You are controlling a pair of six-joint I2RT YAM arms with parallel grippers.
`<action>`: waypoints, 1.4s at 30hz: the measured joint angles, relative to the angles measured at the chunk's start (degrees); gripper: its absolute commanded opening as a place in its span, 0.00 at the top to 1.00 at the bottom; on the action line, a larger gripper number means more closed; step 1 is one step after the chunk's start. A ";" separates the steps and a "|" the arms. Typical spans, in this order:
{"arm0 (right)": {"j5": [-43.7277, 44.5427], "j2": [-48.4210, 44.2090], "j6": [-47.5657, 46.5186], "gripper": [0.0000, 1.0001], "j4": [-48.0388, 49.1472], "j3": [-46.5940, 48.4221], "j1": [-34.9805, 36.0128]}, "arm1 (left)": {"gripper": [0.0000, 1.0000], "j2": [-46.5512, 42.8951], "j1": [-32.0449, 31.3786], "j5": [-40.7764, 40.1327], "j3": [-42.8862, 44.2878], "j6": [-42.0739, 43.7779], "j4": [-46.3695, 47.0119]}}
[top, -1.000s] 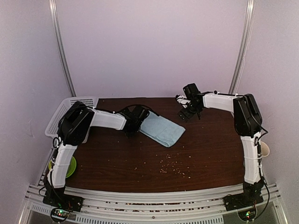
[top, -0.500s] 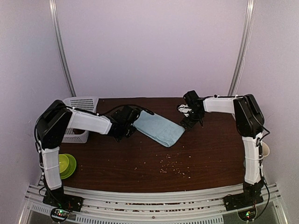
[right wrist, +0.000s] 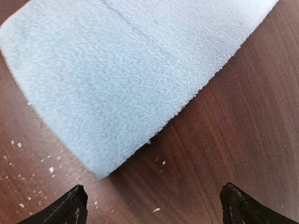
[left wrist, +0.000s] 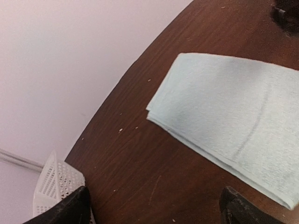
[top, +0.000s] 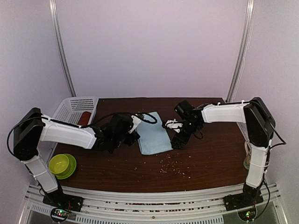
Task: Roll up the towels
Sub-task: Rotate the towel at the center of the board, then pick up the towel from the center of the board.
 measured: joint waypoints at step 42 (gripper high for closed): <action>-6.27 -32.22 -23.50 0.00 16.33 -18.08 -10.16 | 0.06 11.26 -12.09 9.97 1.14 36.61 0.00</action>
